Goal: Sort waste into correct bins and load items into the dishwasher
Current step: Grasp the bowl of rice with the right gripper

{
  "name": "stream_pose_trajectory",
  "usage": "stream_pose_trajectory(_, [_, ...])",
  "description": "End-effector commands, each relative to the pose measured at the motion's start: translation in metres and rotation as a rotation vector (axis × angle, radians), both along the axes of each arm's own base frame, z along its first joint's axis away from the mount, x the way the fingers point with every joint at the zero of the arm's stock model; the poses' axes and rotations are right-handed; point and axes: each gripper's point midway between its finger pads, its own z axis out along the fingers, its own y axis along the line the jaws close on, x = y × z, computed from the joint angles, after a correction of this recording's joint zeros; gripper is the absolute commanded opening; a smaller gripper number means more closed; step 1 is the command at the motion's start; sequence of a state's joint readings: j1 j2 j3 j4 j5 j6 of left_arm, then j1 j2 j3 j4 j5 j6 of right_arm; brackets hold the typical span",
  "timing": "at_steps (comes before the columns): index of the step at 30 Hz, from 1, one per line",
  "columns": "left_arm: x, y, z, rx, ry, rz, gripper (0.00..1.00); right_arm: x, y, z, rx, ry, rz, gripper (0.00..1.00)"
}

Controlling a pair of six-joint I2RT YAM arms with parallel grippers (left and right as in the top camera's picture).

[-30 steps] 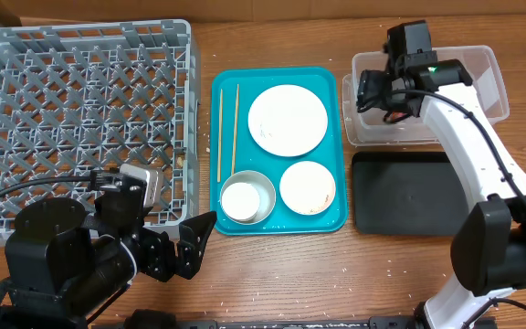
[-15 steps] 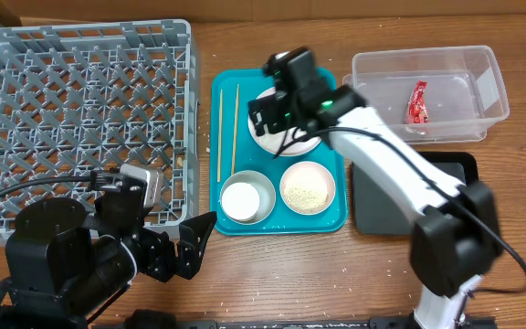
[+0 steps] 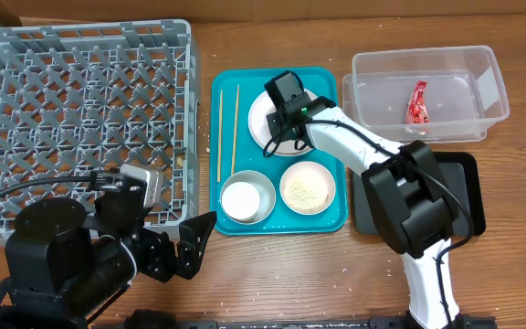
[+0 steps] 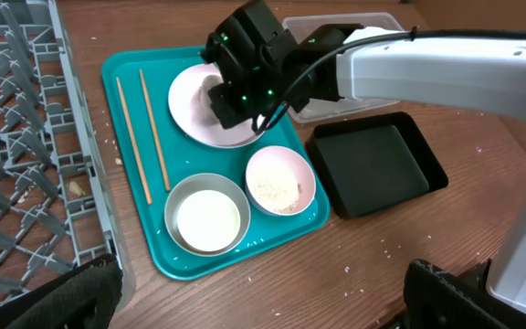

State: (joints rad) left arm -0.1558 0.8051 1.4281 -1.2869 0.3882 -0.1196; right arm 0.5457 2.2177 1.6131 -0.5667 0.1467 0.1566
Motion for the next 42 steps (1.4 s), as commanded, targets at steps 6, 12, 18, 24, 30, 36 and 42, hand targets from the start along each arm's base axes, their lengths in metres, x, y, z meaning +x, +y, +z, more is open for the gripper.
stream_pose_trajectory(6, [0.000, 0.000, 0.003, 0.016, -0.022, -0.012, 1.00, -0.002, -0.032, 0.117, 0.089, -0.110, -0.121, 0.04])
stream_pose_trajectory(12, [0.000, 0.000, 0.003, 0.016, -0.022, -0.012, 1.00, 0.002, -0.119, 0.164, 0.151, -0.127, -0.374, 0.04])
stream_pose_trajectory(18, [0.000, 0.000, 0.003, 0.016, -0.022, -0.012, 1.00, 0.014, -0.196, 0.128, 0.079, -0.063, -0.491, 0.33])
stream_pose_trajectory(24, [0.000, 0.000, 0.003, 0.016, -0.022, -0.012, 1.00, -0.007, -0.184, 0.138, 0.165, 0.030, -0.382, 0.76])
stream_pose_trajectory(30, [0.000, 0.000, 0.003, 0.016, -0.022, -0.012, 1.00, -0.058, -0.120, 0.194, 0.316, 0.056, -0.215, 0.76])
stream_pose_trajectory(36, [0.000, 0.000, 0.003, 0.016, -0.022, -0.012, 1.00, -0.126, -0.057, 0.184, 0.245, 0.196, -0.121, 0.75])
stream_pose_trajectory(42, [0.000, 0.000, 0.003, 0.016, -0.022, -0.012, 1.00, -0.159, -0.030, 0.114, 0.120, 0.234, -0.200, 0.71])
